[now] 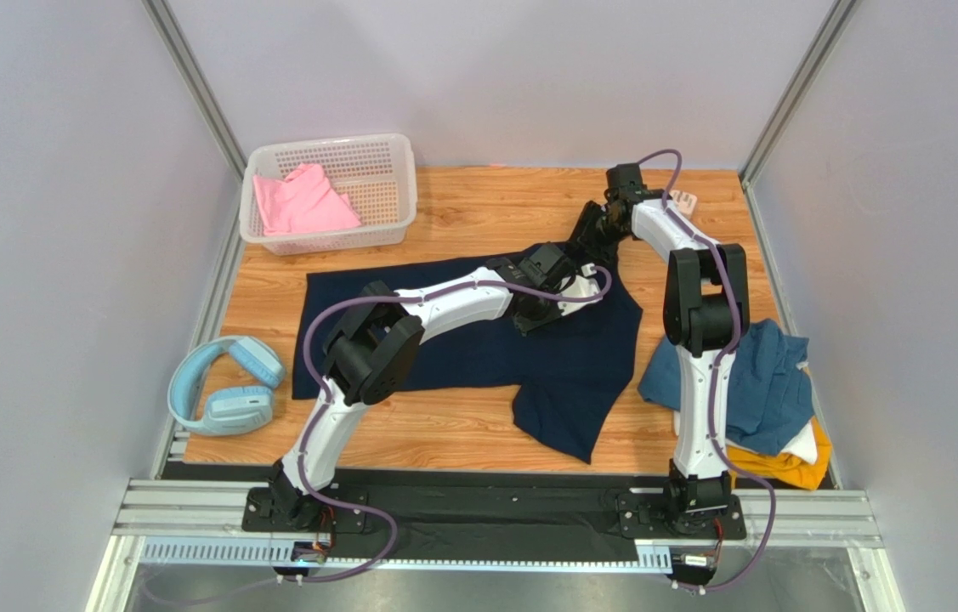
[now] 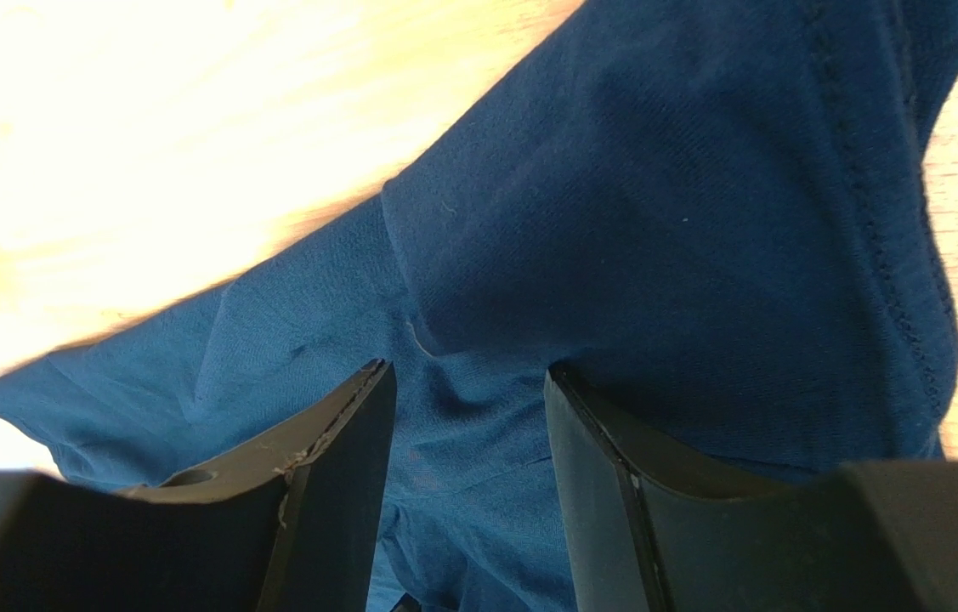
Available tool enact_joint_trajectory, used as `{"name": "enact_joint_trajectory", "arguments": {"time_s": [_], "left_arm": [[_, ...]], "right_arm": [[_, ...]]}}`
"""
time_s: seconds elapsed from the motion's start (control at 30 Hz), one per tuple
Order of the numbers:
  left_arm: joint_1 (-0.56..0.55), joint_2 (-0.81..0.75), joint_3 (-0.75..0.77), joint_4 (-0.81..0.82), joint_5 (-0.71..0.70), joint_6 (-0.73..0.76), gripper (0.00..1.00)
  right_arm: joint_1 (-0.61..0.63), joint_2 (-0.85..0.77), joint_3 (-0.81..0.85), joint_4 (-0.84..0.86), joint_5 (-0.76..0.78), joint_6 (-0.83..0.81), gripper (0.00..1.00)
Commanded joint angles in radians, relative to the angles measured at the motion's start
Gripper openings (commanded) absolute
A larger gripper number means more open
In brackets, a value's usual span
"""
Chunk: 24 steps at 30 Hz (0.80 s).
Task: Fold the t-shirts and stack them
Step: Fold the flattened tshirt in 1/3 of the way
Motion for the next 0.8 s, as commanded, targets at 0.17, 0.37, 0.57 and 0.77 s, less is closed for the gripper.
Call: {"name": "enact_joint_trajectory", "arguments": {"time_s": [0.17,0.37,0.57,0.77], "left_arm": [[0.003,-0.099,0.007,0.011,0.028,-0.027,0.00],[0.003,-0.177,0.016,-0.047,0.131,-0.085,0.00],[0.000,-0.237,0.010,-0.099,0.220,-0.121,0.00],[-0.009,-0.257,0.004,-0.197,0.356,-0.118,0.00]], "right_arm": [[0.001,0.007,-0.028,0.014,0.026,-0.028,0.52],[0.001,0.010,-0.028,0.011,0.030,-0.031,0.52],[-0.001,0.018,-0.030,0.009,0.034,-0.032,0.52],[-0.004,0.015,-0.032,0.003,0.037,-0.034,0.51]]}}
